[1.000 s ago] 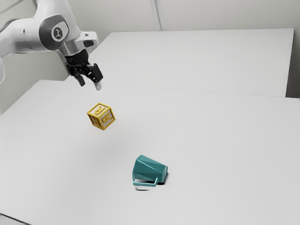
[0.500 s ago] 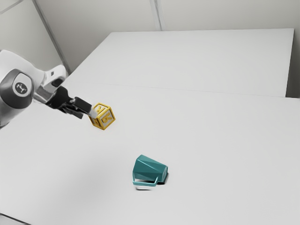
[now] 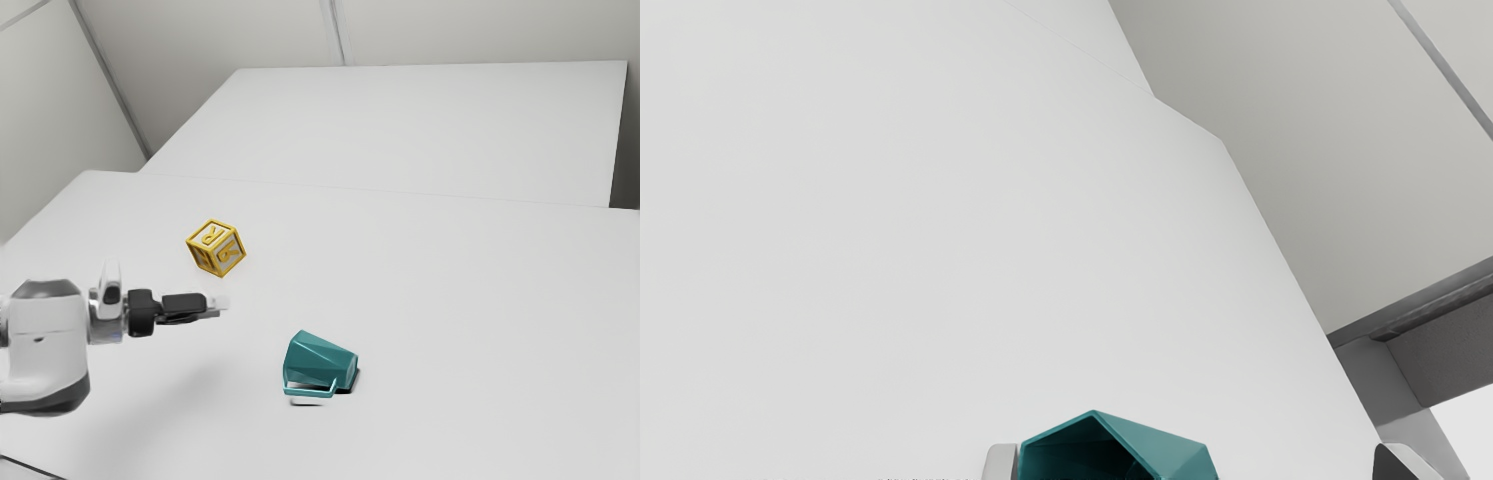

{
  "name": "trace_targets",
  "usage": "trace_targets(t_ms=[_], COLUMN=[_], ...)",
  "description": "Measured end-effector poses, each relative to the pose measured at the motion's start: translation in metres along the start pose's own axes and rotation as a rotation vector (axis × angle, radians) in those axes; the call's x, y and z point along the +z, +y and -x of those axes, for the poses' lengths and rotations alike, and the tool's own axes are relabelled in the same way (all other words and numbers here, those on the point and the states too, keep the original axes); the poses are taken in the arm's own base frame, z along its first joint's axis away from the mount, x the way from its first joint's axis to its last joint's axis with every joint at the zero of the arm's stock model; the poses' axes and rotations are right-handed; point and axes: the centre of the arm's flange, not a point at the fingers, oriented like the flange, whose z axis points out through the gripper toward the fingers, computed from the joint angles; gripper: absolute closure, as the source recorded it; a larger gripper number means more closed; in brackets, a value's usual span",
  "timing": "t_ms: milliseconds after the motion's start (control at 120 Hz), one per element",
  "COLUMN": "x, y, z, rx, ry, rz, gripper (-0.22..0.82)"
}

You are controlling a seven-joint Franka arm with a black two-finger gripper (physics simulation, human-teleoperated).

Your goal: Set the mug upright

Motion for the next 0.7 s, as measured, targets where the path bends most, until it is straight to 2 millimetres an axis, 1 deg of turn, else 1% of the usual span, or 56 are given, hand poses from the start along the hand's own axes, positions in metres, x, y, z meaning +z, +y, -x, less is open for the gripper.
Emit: trace_targets(t_ms=[142, 467, 700], x=[0.011, 0.026, 0.039], y=[-0.009, -0.024, -0.025], z=[0.012, 0.036, 0.048], rx=[0.104, 0.276, 0.367], ry=[-0.016, -0.055, -0.090], rz=[0.003, -0.003, 0.014], gripper=[0.03, 0.03, 0.03])
